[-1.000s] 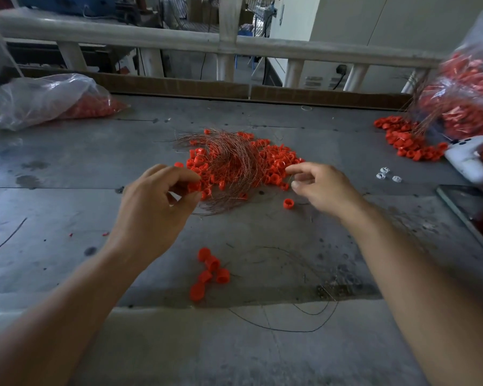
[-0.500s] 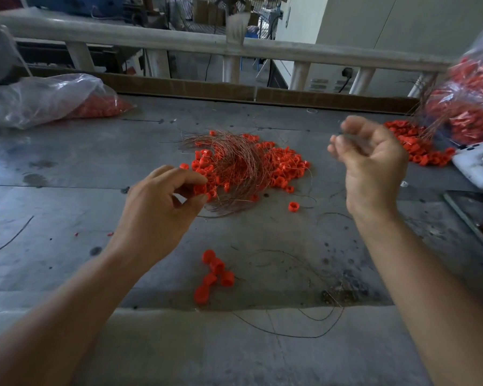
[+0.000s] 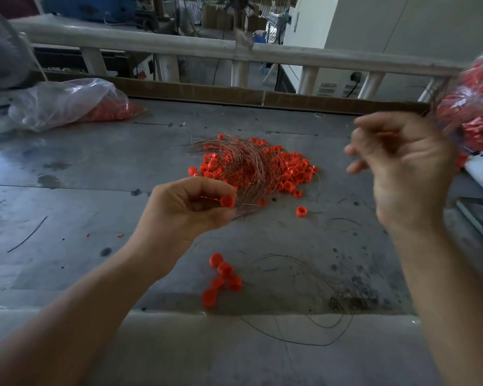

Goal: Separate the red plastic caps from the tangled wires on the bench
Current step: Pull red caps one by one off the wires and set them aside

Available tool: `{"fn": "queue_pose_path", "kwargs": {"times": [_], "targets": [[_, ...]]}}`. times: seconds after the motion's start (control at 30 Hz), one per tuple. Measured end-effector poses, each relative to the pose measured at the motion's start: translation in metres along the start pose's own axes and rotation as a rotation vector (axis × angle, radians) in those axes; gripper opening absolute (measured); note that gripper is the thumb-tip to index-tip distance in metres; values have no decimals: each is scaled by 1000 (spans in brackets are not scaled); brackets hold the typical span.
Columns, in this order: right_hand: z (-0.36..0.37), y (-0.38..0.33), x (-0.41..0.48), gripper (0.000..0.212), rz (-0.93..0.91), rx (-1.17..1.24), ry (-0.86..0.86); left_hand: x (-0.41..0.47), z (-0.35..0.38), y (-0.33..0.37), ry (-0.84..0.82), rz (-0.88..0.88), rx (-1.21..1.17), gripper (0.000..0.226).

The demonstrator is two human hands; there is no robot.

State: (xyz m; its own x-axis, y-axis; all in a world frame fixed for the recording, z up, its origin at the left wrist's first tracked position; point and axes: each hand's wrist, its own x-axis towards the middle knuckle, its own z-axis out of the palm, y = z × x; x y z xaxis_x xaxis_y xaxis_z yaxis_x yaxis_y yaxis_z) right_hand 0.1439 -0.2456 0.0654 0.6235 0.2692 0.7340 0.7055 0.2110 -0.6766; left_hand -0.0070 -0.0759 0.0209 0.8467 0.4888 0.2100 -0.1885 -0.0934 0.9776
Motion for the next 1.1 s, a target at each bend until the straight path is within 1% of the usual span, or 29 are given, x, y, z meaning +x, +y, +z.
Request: {"fn": "queue_pose_path", "kwargs": {"times": [0.07, 0.13, 0.23, 0.43, 0.67, 0.93, 1.1], "targets": [[14, -3, -12, 25, -31, -55, -191, 0, 2, 1, -21, -18, -46, 27], [27, -5, -24, 26, -31, -92, -344, -1, 4, 1, -28, -27, -81, 29], [38, -7, -37, 20, -37, -131, -449, -3, 7, 2, -33, -15, -108, 27], [37, -9, -39, 19, -49, -167, -479, -5, 9, 3, -99, 1, -117, 25], [39, -9, -40, 18, -43, -187, -519, -7, 6, 4, -145, -4, -128, 37], [36, -10, -37, 18, -73, -227, -523, -7, 5, 4, -195, -17, -132, 35], [36, -9, -37, 12, -68, -264, -531, -7, 5, 4, -215, -2, -125, 37]]}}
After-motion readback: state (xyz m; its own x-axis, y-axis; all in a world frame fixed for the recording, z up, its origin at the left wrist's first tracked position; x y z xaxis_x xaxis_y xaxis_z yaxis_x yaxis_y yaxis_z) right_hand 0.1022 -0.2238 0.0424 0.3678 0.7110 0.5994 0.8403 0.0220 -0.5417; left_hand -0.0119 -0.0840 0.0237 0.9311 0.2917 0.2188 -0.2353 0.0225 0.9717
